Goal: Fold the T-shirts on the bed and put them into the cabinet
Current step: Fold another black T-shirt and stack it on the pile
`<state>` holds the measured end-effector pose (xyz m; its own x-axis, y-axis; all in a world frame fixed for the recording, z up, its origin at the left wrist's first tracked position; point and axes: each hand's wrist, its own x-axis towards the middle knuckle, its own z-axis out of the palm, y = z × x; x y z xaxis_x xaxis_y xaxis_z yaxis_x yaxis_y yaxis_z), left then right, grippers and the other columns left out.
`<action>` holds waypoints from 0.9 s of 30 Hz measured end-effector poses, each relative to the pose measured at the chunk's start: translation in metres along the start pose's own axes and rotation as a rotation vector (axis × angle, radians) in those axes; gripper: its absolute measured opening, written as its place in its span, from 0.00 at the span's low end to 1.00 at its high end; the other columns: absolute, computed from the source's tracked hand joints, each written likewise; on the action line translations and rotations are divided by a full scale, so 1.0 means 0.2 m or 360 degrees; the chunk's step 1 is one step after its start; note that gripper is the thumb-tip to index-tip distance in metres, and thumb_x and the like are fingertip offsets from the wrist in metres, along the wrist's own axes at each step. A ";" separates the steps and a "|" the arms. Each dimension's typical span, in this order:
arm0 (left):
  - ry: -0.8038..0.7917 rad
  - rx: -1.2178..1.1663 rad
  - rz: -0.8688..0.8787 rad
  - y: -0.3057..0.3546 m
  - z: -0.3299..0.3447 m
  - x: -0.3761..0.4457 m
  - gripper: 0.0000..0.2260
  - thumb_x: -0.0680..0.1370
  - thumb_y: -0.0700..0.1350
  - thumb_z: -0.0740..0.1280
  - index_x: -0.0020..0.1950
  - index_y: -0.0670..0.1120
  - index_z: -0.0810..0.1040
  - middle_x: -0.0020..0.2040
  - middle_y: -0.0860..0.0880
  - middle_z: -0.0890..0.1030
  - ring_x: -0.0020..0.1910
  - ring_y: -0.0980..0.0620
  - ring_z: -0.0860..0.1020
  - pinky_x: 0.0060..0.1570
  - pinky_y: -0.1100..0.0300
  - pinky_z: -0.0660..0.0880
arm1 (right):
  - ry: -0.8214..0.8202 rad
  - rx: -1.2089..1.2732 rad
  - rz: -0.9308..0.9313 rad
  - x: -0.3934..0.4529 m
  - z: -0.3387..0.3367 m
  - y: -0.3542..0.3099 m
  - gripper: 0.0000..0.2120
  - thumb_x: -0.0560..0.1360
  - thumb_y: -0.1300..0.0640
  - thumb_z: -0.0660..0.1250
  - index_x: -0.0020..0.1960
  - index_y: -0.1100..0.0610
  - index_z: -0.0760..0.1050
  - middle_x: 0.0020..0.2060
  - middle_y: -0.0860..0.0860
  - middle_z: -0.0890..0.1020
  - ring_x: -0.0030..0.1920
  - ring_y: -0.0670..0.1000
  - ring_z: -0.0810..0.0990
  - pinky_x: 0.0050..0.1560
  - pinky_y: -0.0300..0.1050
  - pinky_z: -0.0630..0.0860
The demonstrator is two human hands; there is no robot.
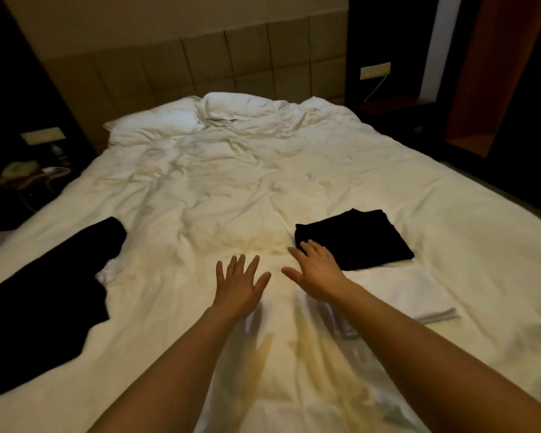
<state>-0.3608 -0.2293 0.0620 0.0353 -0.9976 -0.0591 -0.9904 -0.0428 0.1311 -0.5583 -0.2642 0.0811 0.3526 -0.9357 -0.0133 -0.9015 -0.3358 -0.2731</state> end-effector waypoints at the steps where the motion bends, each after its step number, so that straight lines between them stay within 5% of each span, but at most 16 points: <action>1: 0.0006 0.0006 -0.0015 -0.05 -0.02 -0.06 0.29 0.83 0.65 0.43 0.82 0.56 0.49 0.83 0.47 0.49 0.81 0.47 0.43 0.75 0.43 0.33 | 0.0001 -0.0002 -0.0044 -0.03 0.01 -0.07 0.32 0.81 0.34 0.49 0.80 0.48 0.54 0.80 0.54 0.54 0.80 0.55 0.48 0.77 0.53 0.46; 17: 0.0198 -0.0129 -0.0455 -1.05 -0.11 -0.85 0.27 0.84 0.62 0.46 0.82 0.56 0.51 0.83 0.48 0.48 0.81 0.48 0.43 0.77 0.46 0.37 | -0.0150 -0.0085 -0.0701 -0.21 0.32 -1.26 0.31 0.81 0.36 0.52 0.79 0.50 0.58 0.79 0.55 0.56 0.80 0.55 0.49 0.77 0.51 0.50; 27: 0.0348 -0.0338 -0.0634 -1.46 0.07 -0.86 0.25 0.84 0.60 0.53 0.80 0.54 0.60 0.82 0.50 0.55 0.81 0.48 0.51 0.78 0.52 0.48 | -0.0211 -0.0157 -0.0788 -0.06 0.57 -1.57 0.29 0.82 0.39 0.54 0.77 0.54 0.62 0.77 0.55 0.63 0.77 0.56 0.56 0.73 0.51 0.60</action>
<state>-0.0790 -0.0436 0.0202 0.4547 -0.8886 0.0606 -0.8463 -0.4098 0.3403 -0.2518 -0.1353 0.0574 0.7655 -0.6428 -0.0288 -0.6359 -0.7491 -0.1858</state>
